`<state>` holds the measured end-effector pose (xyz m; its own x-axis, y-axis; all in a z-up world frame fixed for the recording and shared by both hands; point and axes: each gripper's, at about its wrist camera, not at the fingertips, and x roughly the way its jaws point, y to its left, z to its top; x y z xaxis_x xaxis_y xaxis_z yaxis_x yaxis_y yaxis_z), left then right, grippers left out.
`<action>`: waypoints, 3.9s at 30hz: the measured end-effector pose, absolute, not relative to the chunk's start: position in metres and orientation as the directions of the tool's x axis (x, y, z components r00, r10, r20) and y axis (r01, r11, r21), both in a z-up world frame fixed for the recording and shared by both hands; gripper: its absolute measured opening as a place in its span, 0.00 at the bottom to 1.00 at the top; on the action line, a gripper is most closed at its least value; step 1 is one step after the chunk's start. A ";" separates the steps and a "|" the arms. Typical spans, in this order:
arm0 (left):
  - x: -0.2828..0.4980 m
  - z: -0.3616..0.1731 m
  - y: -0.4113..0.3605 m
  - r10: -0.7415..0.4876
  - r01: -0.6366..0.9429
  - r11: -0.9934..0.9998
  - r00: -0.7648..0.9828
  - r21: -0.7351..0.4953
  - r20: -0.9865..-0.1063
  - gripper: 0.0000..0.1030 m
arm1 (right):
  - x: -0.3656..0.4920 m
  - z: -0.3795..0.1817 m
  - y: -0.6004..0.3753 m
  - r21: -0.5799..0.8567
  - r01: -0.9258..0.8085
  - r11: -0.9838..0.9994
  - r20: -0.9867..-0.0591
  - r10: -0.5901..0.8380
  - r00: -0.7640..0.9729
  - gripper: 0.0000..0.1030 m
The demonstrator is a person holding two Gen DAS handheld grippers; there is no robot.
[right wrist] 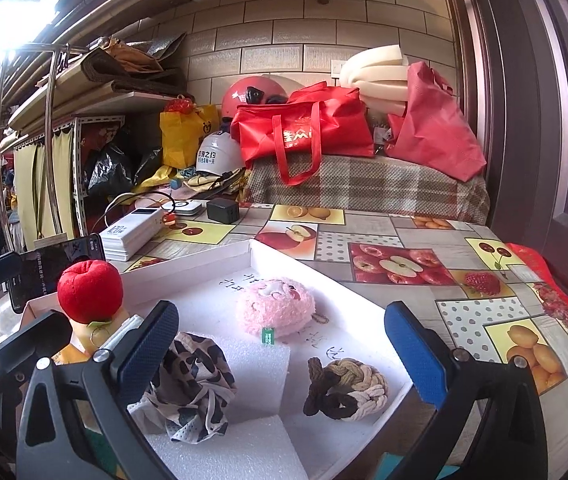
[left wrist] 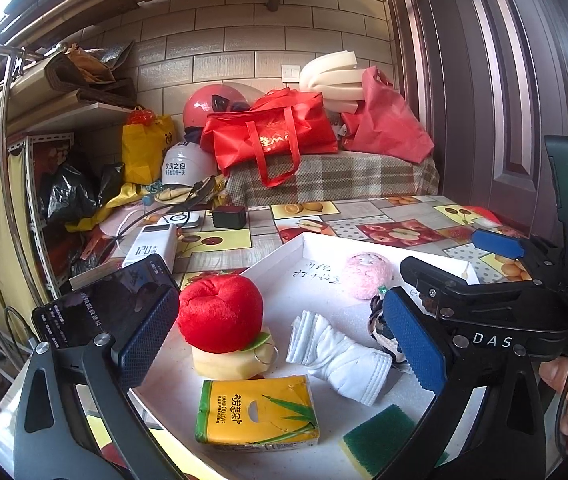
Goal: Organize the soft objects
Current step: 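Raise both open tools away from the box, then move the left tool to the blue tissue pack while the right tool reaches the braided rope toy, then grasp the pink-and-blue rope toy with the right tool while the left tool grasps the blue tissue pack, then carry the blue tissue pack and rope toy over the white box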
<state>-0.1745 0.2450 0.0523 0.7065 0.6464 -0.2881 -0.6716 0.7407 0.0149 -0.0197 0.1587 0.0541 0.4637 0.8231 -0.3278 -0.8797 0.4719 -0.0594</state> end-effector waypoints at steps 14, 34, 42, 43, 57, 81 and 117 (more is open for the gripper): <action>-0.182 0.059 0.239 0.678 -0.705 0.710 0.686 -0.008 -0.266 1.00 | -0.036 0.057 0.130 -0.043 -0.893 0.448 -0.275 0.854 0.441 1.00; -0.178 0.060 0.176 0.624 -0.626 0.777 0.750 0.069 -0.217 1.00 | -0.023 0.068 0.008 0.023 -0.822 0.569 -0.139 0.816 0.561 1.00; -0.170 0.065 0.142 0.505 -0.503 0.862 0.839 0.064 -0.202 1.00 | 0.031 0.067 -0.049 0.072 -0.825 0.560 -0.248 0.812 0.529 1.00; -0.163 0.063 0.139 0.468 -0.470 0.881 0.852 0.050 -0.233 1.00 | 0.039 0.065 -0.052 0.082 -0.841 0.534 -0.288 0.821 0.493 1.00; -0.105 0.048 0.116 0.279 -0.306 0.952 0.848 0.013 -0.450 1.00 | 0.046 0.011 0.022 -0.086 -0.944 0.319 -0.709 0.646 0.283 0.36; 0.022 0.013 0.075 0.112 -0.114 0.993 0.690 0.045 -0.715 1.00 | 0.120 0.017 -0.055 0.246 -0.846 0.473 -0.653 0.726 0.216 0.22; -0.063 0.048 0.065 0.200 -0.181 0.980 0.877 0.087 -0.437 0.48 | 0.077 0.052 -0.074 0.108 -0.845 0.524 -0.427 0.792 0.436 0.22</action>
